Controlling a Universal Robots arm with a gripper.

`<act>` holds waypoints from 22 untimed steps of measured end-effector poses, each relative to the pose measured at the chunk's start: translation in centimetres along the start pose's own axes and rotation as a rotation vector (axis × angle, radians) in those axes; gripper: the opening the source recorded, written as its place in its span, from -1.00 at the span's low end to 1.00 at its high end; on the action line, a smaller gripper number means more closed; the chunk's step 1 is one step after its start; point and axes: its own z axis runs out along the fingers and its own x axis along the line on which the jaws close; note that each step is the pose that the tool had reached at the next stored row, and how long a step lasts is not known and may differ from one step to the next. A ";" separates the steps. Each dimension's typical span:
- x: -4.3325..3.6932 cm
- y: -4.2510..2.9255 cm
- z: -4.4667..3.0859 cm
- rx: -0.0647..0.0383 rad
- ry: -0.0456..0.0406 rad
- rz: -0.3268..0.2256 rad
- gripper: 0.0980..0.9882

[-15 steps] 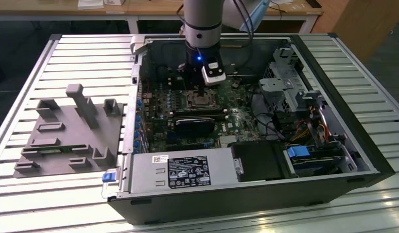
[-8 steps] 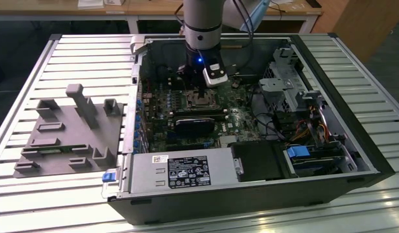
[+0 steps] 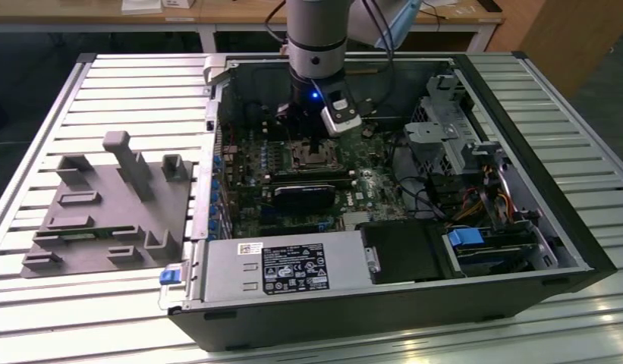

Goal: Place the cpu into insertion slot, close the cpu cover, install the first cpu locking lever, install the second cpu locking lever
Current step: 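Close the cpu cover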

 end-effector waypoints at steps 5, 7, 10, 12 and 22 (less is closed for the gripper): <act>0.29 -0.06 -0.01 0.000 -0.0007 -0.008 -0.99; 0.64 -0.11 -0.03 -0.001 -0.0034 -0.008 -0.99; 1.20 -0.21 -0.05 -0.002 -0.0078 -0.008 -0.99; 1.56 -0.27 -0.05 -0.002 -0.0096 -0.008 -0.99; 2.91 -0.53 0.30 -0.003 -0.0125 -0.013 -0.99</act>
